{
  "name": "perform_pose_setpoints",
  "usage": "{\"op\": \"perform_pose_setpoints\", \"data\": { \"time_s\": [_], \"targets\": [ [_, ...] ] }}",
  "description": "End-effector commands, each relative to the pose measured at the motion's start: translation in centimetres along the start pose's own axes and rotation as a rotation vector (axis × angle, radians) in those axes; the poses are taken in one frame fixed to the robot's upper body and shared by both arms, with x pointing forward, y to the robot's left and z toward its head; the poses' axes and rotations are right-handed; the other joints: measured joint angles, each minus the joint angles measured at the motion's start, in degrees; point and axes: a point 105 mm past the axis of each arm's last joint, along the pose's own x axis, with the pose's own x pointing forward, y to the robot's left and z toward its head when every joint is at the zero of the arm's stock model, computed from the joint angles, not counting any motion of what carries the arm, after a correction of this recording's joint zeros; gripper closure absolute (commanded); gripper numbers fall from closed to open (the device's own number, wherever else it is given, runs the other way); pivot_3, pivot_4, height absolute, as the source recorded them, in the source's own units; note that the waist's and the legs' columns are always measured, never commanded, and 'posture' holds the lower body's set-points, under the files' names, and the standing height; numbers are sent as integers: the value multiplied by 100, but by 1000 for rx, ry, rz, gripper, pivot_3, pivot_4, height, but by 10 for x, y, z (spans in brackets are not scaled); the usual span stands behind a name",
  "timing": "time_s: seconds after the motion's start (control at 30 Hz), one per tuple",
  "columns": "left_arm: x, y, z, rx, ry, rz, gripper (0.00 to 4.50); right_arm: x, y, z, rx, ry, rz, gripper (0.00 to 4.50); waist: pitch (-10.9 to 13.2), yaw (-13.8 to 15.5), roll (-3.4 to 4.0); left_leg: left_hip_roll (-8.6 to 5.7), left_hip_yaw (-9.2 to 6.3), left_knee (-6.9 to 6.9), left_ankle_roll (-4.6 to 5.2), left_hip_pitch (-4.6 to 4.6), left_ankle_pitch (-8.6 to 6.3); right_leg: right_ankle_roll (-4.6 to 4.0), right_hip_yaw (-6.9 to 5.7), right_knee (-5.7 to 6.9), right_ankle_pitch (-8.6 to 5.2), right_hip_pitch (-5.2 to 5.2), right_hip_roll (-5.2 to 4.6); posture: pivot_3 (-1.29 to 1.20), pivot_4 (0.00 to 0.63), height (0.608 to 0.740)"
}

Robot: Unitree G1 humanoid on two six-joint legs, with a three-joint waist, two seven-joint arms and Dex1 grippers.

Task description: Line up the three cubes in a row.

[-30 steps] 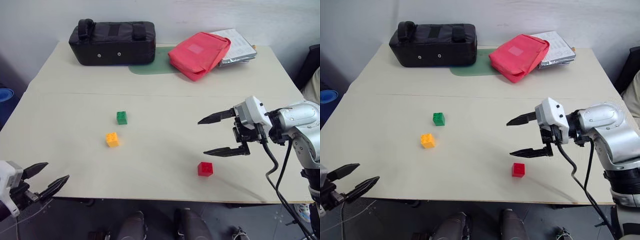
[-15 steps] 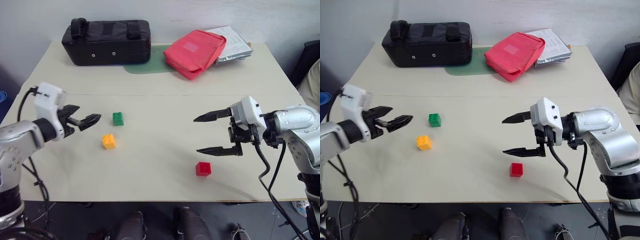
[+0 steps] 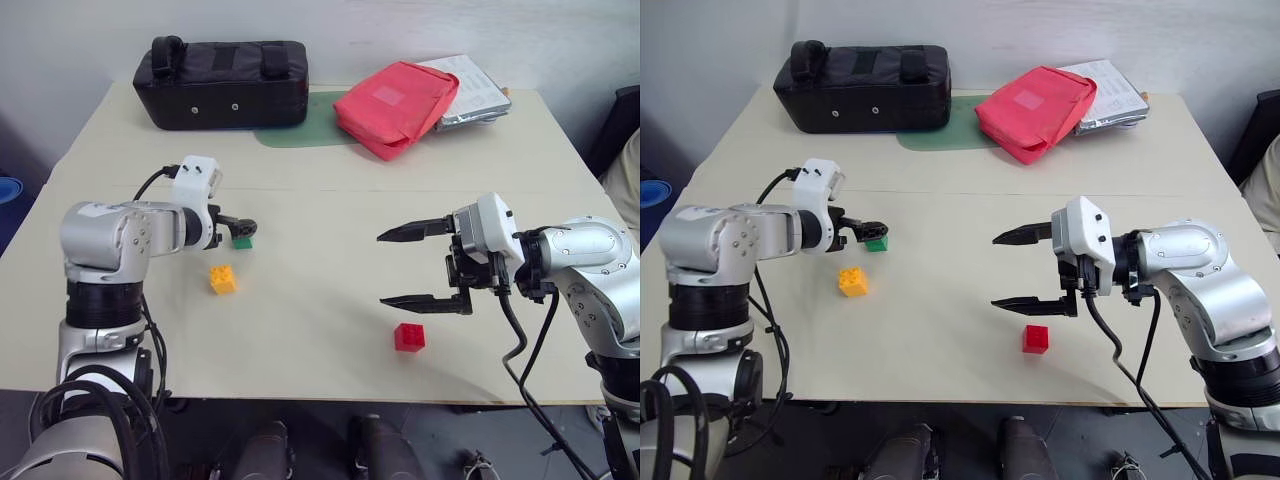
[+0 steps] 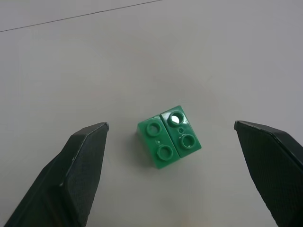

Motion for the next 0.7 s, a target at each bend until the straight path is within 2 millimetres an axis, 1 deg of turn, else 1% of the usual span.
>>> {"op": "perform_pose_setpoints", "data": {
  "time_s": [0.03,0.3,0.4,0.5,0.67,0.7],
  "targets": [
    [4,4,13,17,-26,40,0,7,8,9,-34,-29,18,44,0,11,-1,0,0,0,0,-1,1,0,-1,0,0,-1,0,0,150,740],
    [24,-10,10,-40,24,-16,0,10,11,9,-34,-48,-9,44,1,25,-3,-4,0,4,3,-4,3,1,-3,2,1,0,-3,0,150,740],
    [28,-13,5,-58,44,-36,552,10,11,9,-37,-50,-16,0,1,14,-3,-4,-1,4,3,-4,3,1,-3,1,1,0,-3,0,150,740],
    [29,-17,1,-103,75,-62,1465,10,10,10,-40,-54,-20,0,1,10,-4,-3,0,4,0,-4,5,1,-3,4,1,-1,-1,0,150,740],
    [29,-15,-1,-92,75,-49,2906,11,8,11,-45,-55,-24,0,1,17,-4,-3,-1,4,0,-3,5,2,-3,4,1,-1,-2,0,150,740],
    [29,-14,-1,-90,75,-46,2981,11,8,10,-46,-54,-24,0,1,19,-4,-3,-1,4,0,-3,5,2,-3,4,1,-1,-2,0,150,740]
  ]
}}
